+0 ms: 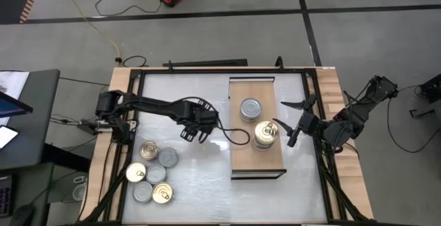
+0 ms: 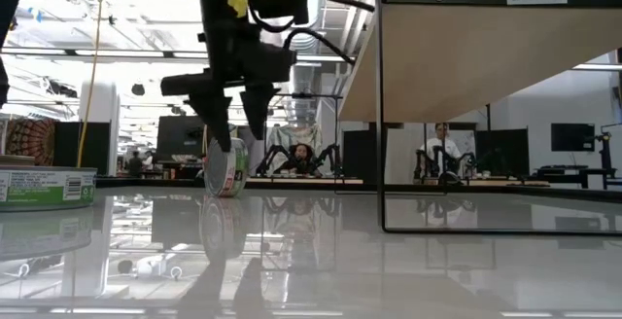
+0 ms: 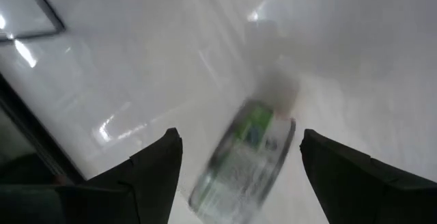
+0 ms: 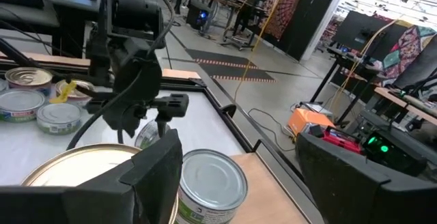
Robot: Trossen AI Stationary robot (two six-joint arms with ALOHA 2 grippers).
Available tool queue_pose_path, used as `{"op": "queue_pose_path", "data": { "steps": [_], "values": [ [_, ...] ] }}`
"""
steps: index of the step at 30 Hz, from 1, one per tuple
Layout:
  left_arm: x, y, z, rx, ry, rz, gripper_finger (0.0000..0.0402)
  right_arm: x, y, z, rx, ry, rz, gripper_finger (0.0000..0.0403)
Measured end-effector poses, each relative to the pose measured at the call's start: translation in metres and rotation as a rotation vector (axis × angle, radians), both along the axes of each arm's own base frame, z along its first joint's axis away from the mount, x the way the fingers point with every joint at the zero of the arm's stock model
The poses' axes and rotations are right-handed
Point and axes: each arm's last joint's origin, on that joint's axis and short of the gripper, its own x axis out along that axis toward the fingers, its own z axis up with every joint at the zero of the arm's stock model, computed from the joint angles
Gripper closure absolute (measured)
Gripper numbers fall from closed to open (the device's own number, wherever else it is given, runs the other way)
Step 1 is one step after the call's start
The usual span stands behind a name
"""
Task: Stack canned seafood by type on shelf
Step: Stack the green tuna can on top of the green tuna can
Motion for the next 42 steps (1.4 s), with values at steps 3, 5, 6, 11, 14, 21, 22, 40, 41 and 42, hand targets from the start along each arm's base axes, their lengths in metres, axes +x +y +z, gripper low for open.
{"op": "queue_pose_path", "data": {
  "steps": [3, 5, 6, 11, 14, 21, 22, 40, 41, 42],
  "values": [
    [-0.005, 0.001, 0.004, 0.009, 0.023, 0.008, 0.0115, 0.0, 0.0, 0.0, -0.002, 0.001, -0.001, 0.0092],
    [-0.007, 0.002, 0.005, 0.012, 0.034, 0.011, 0.0116, 0.0, -0.001, 0.0, -0.007, 0.004, -0.004, 0.0092],
    [-0.008, 0.003, 0.005, 0.013, 0.042, 0.01, 0.0116, 0.001, -0.001, 0.0, -0.007, 0.005, -0.006, 0.0092],
    [-0.009, 0.007, 0.006, 0.03, 0.071, -0.052, 0.0116, 0.001, 0.0, 0.0, 0.003, 0.011, 0.028, 0.0092],
    [-0.009, 0.011, 0.007, 0.042, 0.085, -0.096, 0.0116, 0.001, 0.0, 0.0, 0.004, 0.01, 0.03, 0.0092],
    [-0.011, 0.025, 0.006, 0.002, 0.122, -0.145, 0.0116, 0.001, 0.0, 0.0, 0.003, 0.012, 0.031, 0.0092],
    [-0.011, 0.026, 0.006, -0.003, 0.126, -0.153, 0.0116, 0.001, 0.0, 0.0, 0.003, 0.012, 0.032, 0.0092],
    [-0.023, 0.031, -0.018, -0.066, 0.225, -0.239, 0.0179, 0.001, 0.0, 0.0, -0.007, 0.018, 0.031, 0.0092],
    [-0.024, 0.03, -0.018, -0.066, 0.227, -0.243, 0.0197, 0.001, 0.0, 0.0, -0.007, 0.018, 0.031, 0.0092],
    [-0.023, 0.028, -0.018, -0.066, 0.225, -0.242, 0.0219, 0.001, 0.0, 0.0, -0.007, 0.018, 0.031, 0.0092]
  ]
}}
